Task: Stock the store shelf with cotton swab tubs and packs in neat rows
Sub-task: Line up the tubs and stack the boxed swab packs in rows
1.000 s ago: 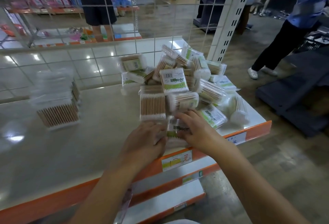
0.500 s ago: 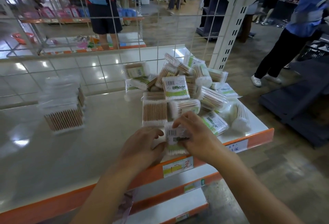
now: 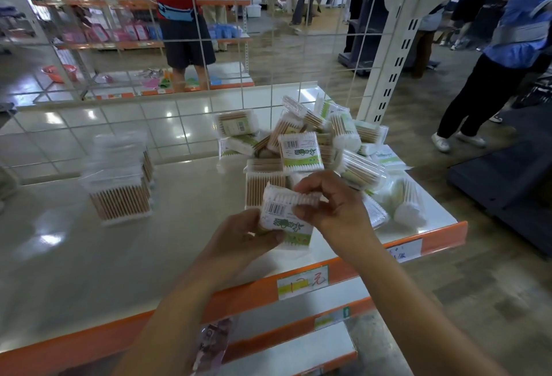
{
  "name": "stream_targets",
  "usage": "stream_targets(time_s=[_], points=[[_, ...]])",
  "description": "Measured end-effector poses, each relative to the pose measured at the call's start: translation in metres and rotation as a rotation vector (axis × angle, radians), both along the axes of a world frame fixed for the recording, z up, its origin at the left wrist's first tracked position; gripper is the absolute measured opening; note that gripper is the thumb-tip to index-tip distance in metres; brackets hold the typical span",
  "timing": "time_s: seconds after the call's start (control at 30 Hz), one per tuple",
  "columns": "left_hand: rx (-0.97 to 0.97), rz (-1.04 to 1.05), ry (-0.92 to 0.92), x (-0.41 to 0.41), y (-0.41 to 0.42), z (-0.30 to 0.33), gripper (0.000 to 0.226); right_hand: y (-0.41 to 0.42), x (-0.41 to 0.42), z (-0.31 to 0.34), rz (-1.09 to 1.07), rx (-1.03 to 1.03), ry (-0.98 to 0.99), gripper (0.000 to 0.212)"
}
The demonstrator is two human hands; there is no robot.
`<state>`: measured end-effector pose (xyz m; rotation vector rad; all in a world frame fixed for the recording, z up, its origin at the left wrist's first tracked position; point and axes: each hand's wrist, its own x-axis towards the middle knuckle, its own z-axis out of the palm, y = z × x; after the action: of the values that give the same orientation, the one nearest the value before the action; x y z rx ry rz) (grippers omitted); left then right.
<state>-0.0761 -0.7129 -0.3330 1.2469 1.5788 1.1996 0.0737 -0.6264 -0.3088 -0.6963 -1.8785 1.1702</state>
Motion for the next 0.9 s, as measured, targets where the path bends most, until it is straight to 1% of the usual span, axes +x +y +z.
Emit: stream_targets(time_s=[0.13,0.23,0.3,0.37,0.4,0.47,0.5,0.53,0.6,0.7,0.77,0.9], points=[[0.02,0.044,-0.027,-0.008,-0.002,-0.001,0.034,0.0,0.001,-0.002,-0.007,-0.064,0.0,0.048],[0.06,0.094,-0.026,-0.015,0.0,0.003,0.033,0.001,0.005,0.001,-0.025,-0.05,-0.045,0.047],[0.102,0.082,-0.049,-0.019,0.0,0.01,0.028,0.001,0.006,0.003,-0.029,-0.043,-0.086,0.043],[0.133,0.042,-0.054,-0.021,-0.002,0.017,0.015,0.0,0.007,0.005,0.006,-0.048,-0.113,0.039],[0.143,0.029,-0.048,-0.021,-0.002,0.02,0.014,-0.001,0.007,0.006,0.03,-0.045,-0.131,0.036],[0.148,0.028,-0.03,-0.023,-0.003,0.023,0.02,-0.004,0.005,0.007,0.081,-0.039,-0.176,0.03],[0.148,0.033,-0.009,-0.023,-0.003,0.025,0.027,-0.006,0.004,0.007,0.114,-0.047,-0.199,0.03],[0.145,0.035,0.018,-0.023,-0.003,0.026,0.033,-0.007,0.003,0.006,0.148,-0.056,-0.226,0.032],[0.143,0.036,0.035,-0.022,-0.003,0.027,0.035,-0.01,0.0,0.004,0.191,-0.064,-0.283,0.04],[0.141,0.06,-0.019,-0.022,-0.005,0.026,0.038,-0.013,-0.003,-0.001,0.183,-0.099,-0.265,0.046],[0.14,0.113,-0.063,-0.023,-0.007,0.025,0.038,-0.012,-0.004,-0.002,0.161,-0.14,-0.216,0.043],[0.147,0.157,-0.331,-0.023,-0.011,0.023,0.032,-0.011,-0.005,-0.002,0.122,-0.26,-0.042,0.035]])
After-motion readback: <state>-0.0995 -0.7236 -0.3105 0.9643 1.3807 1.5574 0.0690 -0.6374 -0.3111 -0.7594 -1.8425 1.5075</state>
